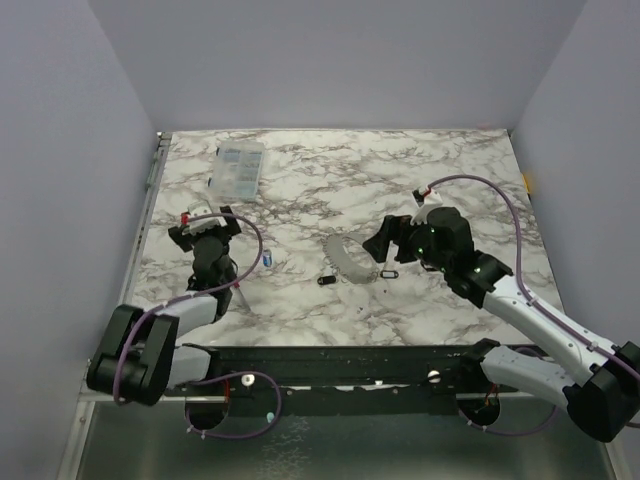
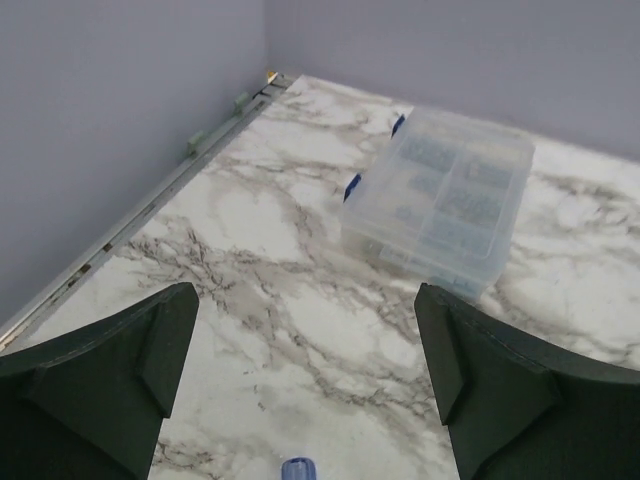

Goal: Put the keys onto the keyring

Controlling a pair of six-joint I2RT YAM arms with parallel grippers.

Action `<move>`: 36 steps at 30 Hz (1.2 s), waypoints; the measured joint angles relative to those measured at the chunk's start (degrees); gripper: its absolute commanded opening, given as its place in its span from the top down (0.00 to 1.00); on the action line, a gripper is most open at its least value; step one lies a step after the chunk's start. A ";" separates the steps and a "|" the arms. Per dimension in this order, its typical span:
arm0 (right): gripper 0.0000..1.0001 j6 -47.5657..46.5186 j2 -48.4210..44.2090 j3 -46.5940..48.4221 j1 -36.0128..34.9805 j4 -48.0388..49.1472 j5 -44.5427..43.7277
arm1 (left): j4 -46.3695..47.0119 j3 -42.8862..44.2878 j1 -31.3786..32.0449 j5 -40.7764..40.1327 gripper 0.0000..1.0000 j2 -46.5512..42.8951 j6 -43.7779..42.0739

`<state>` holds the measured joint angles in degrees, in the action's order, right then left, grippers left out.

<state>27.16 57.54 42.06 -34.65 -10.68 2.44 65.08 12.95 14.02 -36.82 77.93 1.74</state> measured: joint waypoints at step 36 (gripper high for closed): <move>0.00 -1.01 -2.36 4.66 0.00 -6.21 -0.26 | -92.17 30.73 2.67 16.04 0.33 -6.12 33.66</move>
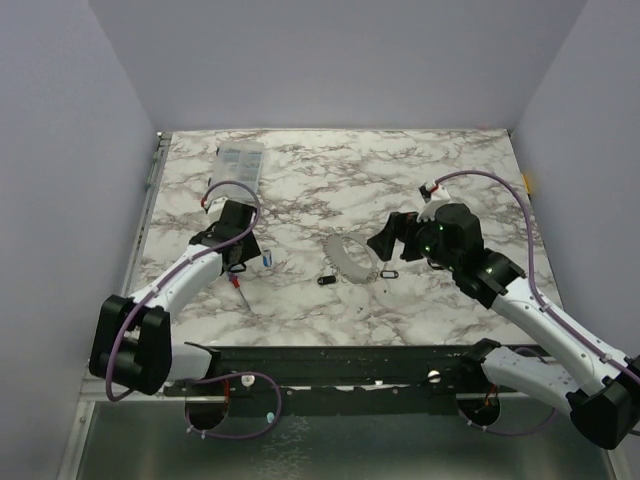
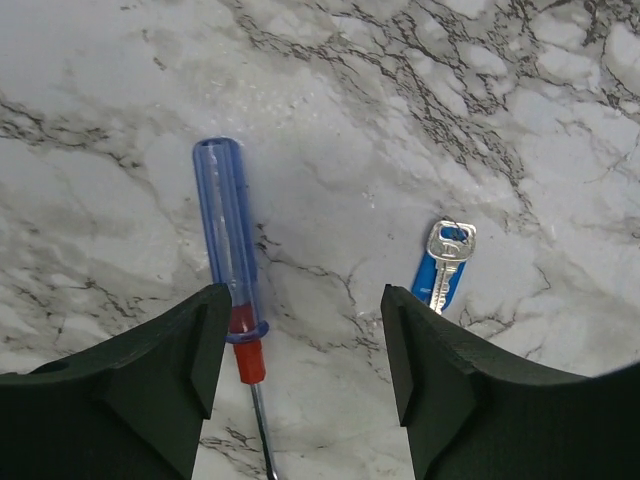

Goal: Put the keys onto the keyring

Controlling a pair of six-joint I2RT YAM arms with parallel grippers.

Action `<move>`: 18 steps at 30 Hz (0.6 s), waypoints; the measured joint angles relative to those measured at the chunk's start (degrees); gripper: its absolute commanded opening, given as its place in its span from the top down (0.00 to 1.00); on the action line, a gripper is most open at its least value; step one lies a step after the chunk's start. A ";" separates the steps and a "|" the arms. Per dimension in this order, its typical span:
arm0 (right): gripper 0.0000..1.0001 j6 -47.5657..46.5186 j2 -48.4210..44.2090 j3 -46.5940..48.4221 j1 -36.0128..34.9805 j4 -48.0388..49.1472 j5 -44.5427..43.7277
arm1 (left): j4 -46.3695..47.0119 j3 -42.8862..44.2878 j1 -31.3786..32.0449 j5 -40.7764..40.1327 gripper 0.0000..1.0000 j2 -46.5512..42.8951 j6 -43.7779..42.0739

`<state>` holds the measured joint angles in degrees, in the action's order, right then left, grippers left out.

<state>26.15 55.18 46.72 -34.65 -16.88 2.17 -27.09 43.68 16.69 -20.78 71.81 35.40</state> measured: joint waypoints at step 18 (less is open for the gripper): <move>0.00 -0.68 0.52 -0.96 0.00 -2.16 -3.54 | -1.05 17.42 17.46 -2.84 0.48 19.28 5.31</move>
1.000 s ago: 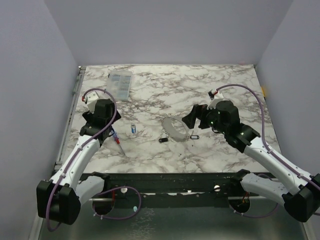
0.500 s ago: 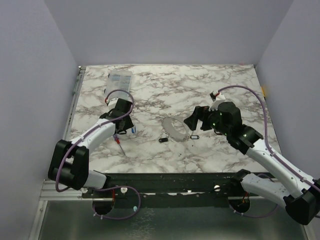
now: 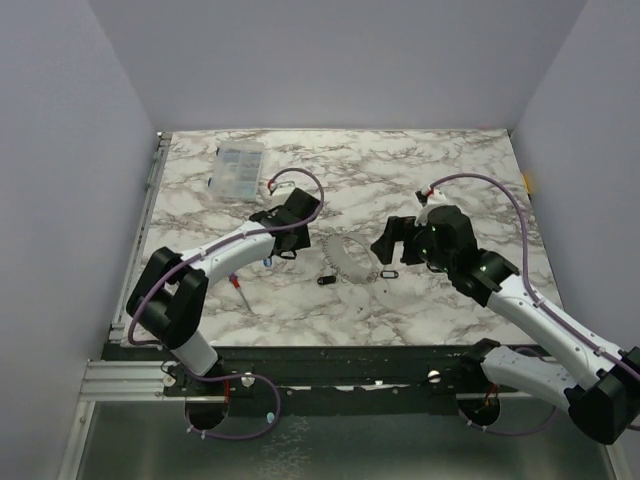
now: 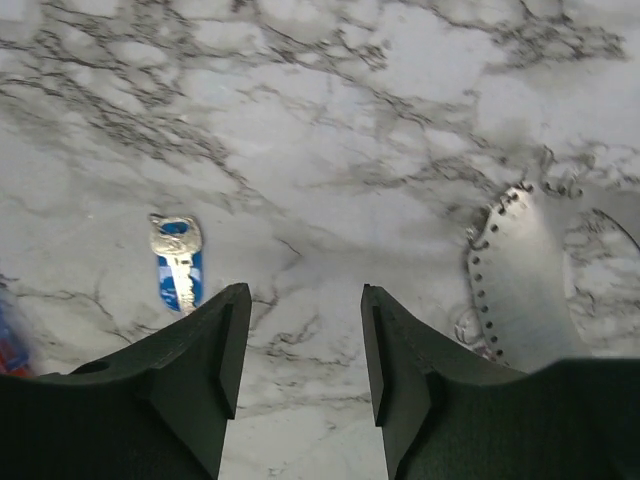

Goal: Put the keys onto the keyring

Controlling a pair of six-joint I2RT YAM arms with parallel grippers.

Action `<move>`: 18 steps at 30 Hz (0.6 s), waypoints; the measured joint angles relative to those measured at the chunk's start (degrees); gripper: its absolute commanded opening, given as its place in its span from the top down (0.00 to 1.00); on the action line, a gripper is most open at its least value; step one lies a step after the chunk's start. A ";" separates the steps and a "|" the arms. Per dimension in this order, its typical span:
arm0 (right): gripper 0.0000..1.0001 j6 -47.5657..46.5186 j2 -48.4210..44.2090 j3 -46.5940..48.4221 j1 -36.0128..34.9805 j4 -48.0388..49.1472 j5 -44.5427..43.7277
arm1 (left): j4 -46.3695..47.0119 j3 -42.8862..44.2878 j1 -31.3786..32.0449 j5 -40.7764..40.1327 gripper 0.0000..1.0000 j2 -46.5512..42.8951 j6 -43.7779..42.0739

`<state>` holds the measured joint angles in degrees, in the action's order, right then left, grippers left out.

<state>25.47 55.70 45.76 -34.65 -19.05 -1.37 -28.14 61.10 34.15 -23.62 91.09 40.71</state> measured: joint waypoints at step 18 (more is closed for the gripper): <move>0.00 4.74 -4.26 -1.44 0.00 -10.29 -17.49 | 1.11 2.95 20.72 4.48 0.53 4.22 2.03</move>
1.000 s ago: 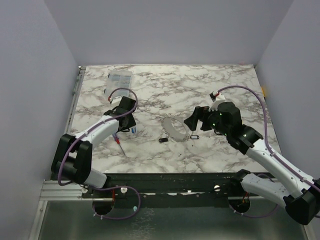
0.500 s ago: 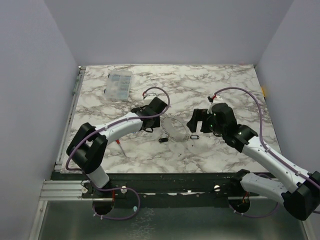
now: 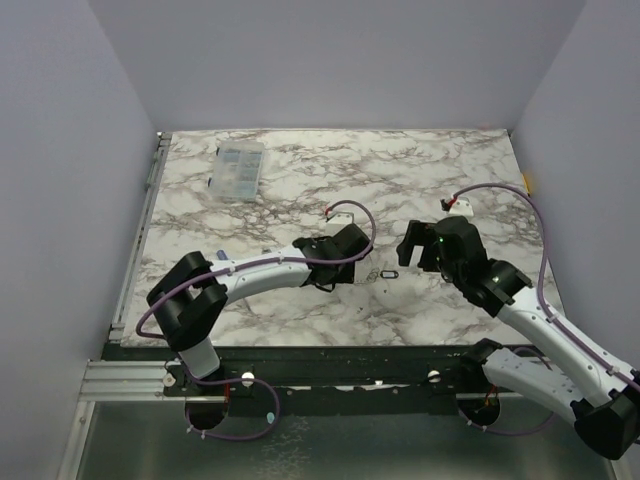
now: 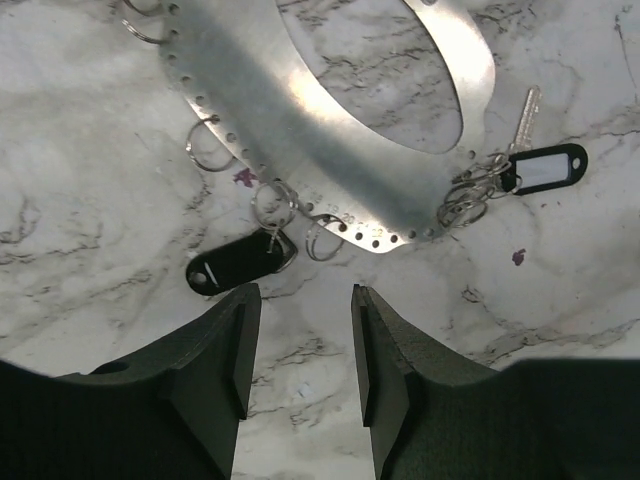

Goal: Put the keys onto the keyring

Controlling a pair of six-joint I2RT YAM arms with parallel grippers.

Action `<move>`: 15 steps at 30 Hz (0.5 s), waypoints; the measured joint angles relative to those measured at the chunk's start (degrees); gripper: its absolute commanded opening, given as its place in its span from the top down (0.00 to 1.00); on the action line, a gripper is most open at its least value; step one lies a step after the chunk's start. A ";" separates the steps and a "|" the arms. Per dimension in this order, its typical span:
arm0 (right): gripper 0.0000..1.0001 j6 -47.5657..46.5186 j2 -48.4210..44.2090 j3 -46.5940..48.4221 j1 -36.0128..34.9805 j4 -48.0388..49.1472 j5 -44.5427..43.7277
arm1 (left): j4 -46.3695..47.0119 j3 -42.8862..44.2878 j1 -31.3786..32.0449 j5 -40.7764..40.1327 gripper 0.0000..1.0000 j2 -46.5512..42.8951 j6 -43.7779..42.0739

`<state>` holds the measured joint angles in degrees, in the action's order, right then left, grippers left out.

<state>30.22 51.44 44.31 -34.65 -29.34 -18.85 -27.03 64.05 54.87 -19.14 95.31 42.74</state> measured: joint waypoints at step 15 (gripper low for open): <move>0.00 0.31 -0.94 -0.48 0.00 -0.57 1.01 | 3.06 1.40 3.02 0.28 0.56 8.44 5.73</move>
<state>30.52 50.50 43.83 -34.65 -29.91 -17.85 -23.97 65.45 57.89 -18.85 103.74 48.47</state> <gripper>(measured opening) 0.998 0.450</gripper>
